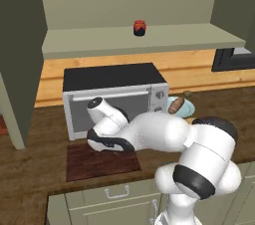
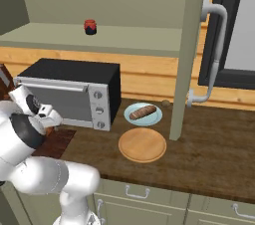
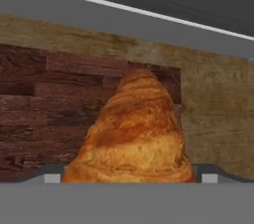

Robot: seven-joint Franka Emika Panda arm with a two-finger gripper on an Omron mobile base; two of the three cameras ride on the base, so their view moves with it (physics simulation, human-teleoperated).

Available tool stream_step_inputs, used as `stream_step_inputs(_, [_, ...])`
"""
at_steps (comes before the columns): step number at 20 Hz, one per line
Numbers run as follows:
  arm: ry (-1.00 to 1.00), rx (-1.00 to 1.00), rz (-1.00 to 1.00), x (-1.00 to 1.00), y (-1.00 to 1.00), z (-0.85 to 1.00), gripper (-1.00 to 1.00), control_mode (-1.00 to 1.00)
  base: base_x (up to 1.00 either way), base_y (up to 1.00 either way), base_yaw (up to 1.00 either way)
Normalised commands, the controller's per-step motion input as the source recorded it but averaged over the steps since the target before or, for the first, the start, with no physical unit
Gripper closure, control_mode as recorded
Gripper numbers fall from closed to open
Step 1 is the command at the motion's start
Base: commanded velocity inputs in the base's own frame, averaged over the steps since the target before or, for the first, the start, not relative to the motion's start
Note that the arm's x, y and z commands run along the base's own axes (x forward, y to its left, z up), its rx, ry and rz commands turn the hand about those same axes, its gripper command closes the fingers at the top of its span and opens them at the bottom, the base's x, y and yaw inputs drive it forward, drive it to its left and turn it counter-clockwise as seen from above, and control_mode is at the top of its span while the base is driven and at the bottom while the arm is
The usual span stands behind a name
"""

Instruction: From the different types of pastries on the counter, select a croissant and place it on the cutting board. Then retrieve a jar of jam from the cabinet and place it alongside the croissant on the cutting board.

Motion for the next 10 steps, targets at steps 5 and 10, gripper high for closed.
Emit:
stream_step_inputs(5, [-0.07,0.00,0.00,-0.98,-0.60,0.98,-1.00,-1.00,0.00,0.00,0.00])
stream_step_inputs(10, [-0.01,0.00,0.00,-0.44,-0.18,0.61,-1.00,-1.00,0.00,0.00,0.00])
